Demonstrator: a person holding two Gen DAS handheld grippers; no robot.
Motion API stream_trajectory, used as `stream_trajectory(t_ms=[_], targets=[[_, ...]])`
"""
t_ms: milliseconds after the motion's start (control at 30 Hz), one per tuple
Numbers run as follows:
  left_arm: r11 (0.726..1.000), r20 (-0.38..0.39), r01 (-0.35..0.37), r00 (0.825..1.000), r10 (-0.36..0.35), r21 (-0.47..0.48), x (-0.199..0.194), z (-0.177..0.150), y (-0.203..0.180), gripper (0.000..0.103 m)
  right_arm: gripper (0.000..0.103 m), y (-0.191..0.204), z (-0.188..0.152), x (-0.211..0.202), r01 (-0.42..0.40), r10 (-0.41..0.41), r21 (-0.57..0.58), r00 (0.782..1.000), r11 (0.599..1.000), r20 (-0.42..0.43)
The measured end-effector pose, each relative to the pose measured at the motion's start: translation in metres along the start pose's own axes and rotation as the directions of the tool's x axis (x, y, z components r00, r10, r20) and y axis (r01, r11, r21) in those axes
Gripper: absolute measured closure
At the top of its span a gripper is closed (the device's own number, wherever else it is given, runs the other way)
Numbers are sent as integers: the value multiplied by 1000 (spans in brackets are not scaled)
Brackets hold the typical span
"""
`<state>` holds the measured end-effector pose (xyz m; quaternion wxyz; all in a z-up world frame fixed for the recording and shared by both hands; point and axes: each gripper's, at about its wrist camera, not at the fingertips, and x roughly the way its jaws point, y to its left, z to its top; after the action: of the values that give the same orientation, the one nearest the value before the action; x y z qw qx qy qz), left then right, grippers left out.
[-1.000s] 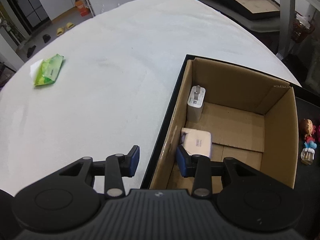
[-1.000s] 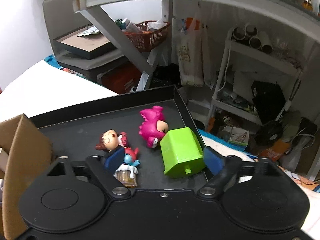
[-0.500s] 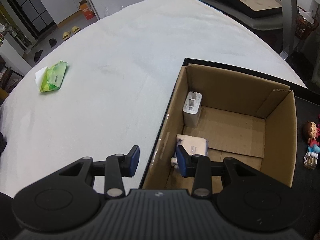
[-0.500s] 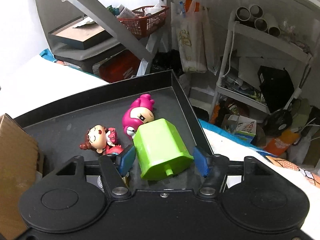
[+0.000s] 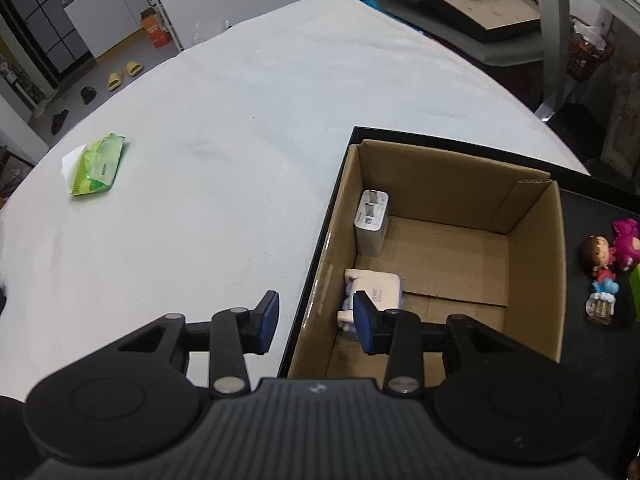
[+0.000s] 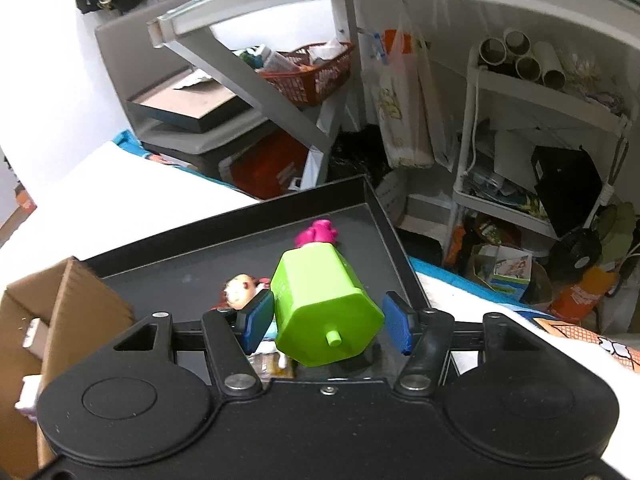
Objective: Organize rigid objects
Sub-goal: 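Return the right tool to the tray and grasp the lime-green hexagonal block, then carry the green block with the right tool and lower it into the box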
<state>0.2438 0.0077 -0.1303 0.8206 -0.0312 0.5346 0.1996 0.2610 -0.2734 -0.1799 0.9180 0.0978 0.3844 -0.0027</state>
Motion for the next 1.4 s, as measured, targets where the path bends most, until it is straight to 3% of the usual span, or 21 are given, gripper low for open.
stream_trajectory(t_ms=[467,767,1067,1400], targets=[[993,15,118,993,-118,-27,-2,-10,28,64,45,51,9,-41,-103,106,-82,994,991,33],[980,25,190,982,-189,-58,8,-10,52,64,45,95,17,-66,-115,124,-143,991,983,54],[964,55,267,962,-266,-6,19,-17,59,64,45,139,17,-79,-110,124,-207,991,972,52],[925,73,377,925,-373,-54,32,-22,71,65,45,183,6,-83,-97,103,-315,995,944,2]])
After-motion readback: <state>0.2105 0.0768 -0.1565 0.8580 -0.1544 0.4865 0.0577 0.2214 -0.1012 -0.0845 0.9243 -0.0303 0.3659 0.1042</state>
